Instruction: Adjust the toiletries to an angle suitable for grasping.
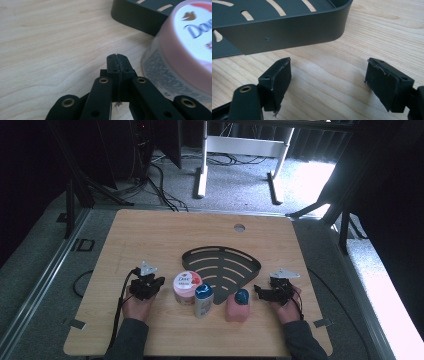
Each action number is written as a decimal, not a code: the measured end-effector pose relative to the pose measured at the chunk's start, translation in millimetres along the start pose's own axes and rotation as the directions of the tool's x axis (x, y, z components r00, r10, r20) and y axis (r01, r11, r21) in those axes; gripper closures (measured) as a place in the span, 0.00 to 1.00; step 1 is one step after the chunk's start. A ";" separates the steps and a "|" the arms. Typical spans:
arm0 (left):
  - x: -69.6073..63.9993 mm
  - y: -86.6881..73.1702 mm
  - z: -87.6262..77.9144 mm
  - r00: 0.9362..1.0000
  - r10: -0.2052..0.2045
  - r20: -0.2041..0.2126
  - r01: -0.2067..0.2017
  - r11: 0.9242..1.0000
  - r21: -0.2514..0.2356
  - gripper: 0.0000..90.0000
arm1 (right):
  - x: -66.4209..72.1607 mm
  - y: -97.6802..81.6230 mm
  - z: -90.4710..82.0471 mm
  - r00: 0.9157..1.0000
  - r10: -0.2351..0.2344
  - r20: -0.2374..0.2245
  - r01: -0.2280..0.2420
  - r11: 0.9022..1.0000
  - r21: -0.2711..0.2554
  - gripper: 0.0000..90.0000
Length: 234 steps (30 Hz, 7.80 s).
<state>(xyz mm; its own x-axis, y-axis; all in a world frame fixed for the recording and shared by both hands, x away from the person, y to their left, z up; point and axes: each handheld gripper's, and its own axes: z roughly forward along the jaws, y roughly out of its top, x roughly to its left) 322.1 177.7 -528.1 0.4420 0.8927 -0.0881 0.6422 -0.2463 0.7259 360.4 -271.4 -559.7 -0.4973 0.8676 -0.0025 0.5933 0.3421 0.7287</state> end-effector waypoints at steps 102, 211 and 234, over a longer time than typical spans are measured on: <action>-8.3 54.1 4.9 0.984 0.156 -0.082 -0.158 0.987 -0.023 0.89 | 0.1 0.1 -0.1 1.000 0.000 -0.001 0.000 1.000 0.001 0.23; -67.8 -12.4 -38.2 0.935 0.281 0.217 -0.279 0.959 -0.040 1.00 | 133.6 1.0 -47.4 0.796 -0.354 -0.490 0.310 0.935 -0.172 1.00; -69.7 -13.5 -36.6 0.916 0.330 0.231 -0.336 0.942 -0.011 0.99 | 151.4 6.4 -38.1 0.779 -0.370 -0.506 0.322 0.929 -0.183 1.00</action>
<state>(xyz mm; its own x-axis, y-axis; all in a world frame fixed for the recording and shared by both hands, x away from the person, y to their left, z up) 259.7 132.6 -506.8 0.7608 0.6490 0.0012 0.4491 -0.5279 0.7208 264.8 -151.6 -529.3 -0.9273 0.3668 0.0749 0.2748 0.5310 0.8016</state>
